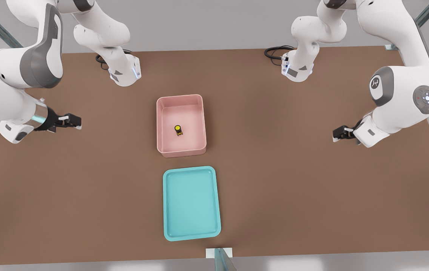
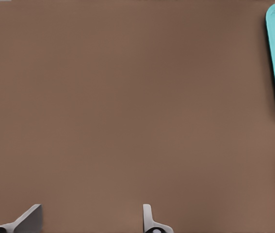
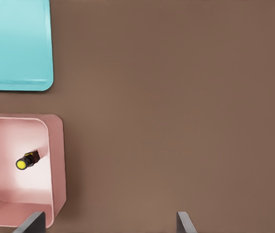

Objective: The left arm remains still, and the right arm places the button from the box into the tray

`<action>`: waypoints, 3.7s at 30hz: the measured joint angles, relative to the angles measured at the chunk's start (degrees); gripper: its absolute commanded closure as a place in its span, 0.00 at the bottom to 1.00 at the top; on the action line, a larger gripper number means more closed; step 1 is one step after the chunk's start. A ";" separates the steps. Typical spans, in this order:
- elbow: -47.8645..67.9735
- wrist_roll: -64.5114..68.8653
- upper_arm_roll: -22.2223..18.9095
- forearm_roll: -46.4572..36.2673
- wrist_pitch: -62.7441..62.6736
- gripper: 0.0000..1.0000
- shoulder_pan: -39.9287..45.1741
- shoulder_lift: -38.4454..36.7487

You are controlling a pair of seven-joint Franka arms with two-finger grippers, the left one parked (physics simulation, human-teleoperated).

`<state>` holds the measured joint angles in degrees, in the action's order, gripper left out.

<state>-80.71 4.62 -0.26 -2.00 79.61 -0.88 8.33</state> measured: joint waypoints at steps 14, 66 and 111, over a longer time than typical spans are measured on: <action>0.98 -11.57 1.54 -3.58 7.35 0.00 -29.39 8.23; -32.25 -35.05 7.84 2.05 42.71 0.00 -31.08 15.77; -43.14 -35.23 8.34 -1.20 53.45 0.37 -29.46 12.80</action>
<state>-123.85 -30.61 8.08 -3.20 133.06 -30.33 21.14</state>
